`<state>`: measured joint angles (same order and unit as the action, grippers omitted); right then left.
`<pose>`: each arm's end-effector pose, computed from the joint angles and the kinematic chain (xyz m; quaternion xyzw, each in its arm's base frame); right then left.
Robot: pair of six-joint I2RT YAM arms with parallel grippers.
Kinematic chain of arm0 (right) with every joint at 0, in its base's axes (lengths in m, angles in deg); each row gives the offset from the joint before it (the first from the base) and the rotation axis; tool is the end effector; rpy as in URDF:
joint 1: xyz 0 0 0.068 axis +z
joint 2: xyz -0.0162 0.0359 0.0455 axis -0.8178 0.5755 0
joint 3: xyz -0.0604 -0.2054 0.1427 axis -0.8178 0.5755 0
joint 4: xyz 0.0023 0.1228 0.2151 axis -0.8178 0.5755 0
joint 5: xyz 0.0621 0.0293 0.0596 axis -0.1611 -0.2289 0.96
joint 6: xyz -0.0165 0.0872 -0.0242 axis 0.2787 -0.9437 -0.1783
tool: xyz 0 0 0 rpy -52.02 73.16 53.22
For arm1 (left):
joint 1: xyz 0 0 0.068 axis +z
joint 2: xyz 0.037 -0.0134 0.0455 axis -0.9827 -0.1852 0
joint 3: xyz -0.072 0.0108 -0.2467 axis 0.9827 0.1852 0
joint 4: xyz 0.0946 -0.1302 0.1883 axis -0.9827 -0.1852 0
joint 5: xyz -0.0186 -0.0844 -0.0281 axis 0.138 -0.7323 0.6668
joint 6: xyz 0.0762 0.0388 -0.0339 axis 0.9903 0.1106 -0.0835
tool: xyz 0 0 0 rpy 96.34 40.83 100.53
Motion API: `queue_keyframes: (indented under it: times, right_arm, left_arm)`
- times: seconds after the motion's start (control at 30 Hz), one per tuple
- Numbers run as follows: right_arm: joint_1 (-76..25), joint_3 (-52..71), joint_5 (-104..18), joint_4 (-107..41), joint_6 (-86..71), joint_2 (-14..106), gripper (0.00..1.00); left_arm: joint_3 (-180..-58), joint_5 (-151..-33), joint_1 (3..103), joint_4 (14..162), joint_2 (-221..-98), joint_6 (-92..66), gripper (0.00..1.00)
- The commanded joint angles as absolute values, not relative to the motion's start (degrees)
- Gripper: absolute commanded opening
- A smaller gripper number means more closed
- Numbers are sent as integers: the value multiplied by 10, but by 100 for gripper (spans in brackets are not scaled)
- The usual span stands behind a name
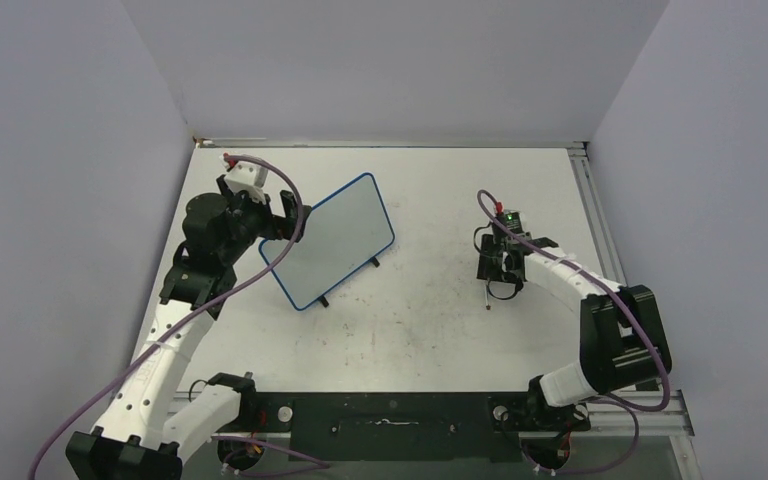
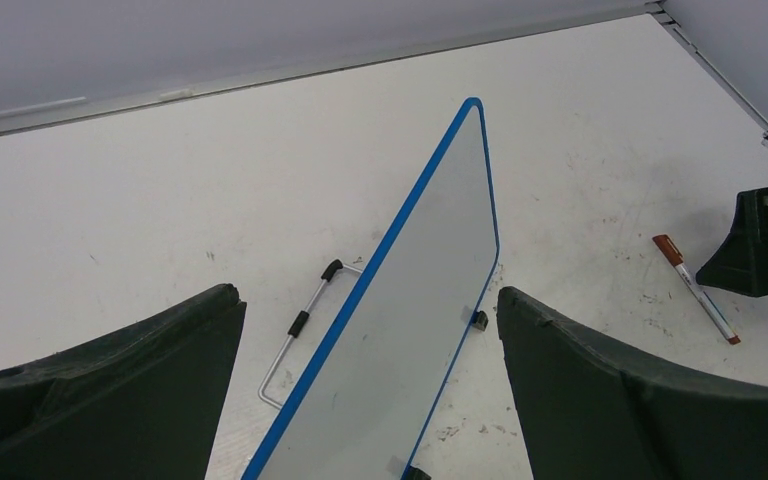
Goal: Write a sentence on the whiteboard
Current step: Pick up the whiteboard marker from the center of the board.
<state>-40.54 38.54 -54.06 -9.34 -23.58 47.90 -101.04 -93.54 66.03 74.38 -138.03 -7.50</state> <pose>0.2795 0.0660 0.1348 0.0796 0.9641 0.0512 0.2482 0.2448 -0.0725 0.3467 0.1008 0.7629 -0.1752 0.6141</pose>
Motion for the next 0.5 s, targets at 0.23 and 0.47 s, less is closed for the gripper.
queue_keyframes:
  times: [0.23, 0.47]
  right_arm:
    - [-389, 362, -531, -90, -217, 526, 37]
    - [-358, 352, -569, -80, -217, 542, 33]
  left_arm:
    - [-1008, -940, 658, 804, -1375, -69, 97]
    - [-1007, -929, 658, 803, -1376, -72, 97]
